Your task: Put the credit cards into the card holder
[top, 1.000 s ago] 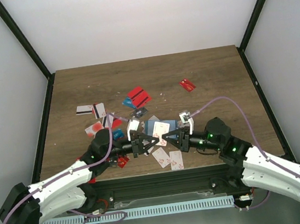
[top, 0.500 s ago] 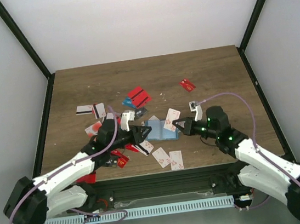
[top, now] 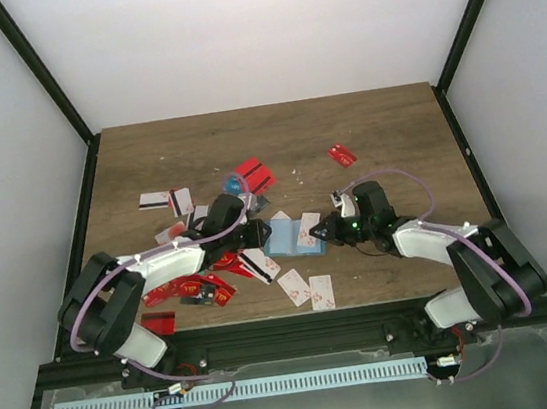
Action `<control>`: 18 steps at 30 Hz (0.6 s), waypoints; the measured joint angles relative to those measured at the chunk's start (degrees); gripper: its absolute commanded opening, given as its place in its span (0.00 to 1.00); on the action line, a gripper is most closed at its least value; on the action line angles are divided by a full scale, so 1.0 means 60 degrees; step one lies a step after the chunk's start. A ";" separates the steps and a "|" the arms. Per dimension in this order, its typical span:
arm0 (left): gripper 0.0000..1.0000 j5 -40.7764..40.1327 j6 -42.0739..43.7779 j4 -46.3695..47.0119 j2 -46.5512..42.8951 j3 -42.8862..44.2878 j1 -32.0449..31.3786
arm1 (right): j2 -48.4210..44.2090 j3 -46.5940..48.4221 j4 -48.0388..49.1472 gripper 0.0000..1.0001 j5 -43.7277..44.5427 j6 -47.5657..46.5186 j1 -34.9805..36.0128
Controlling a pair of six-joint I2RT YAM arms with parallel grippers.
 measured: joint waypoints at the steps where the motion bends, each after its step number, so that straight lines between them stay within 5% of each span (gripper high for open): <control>1: 0.30 -0.0015 0.0047 -0.0066 0.0219 0.0109 0.0015 | 0.0229 0.0033 0.0135 0.01 -0.0091 -0.0004 0.0000; 18: 0.29 -0.0055 0.0255 -0.0219 0.1151 0.0404 0.0084 | 0.2073 0.0335 0.1606 0.01 -0.0627 0.0000 -0.0029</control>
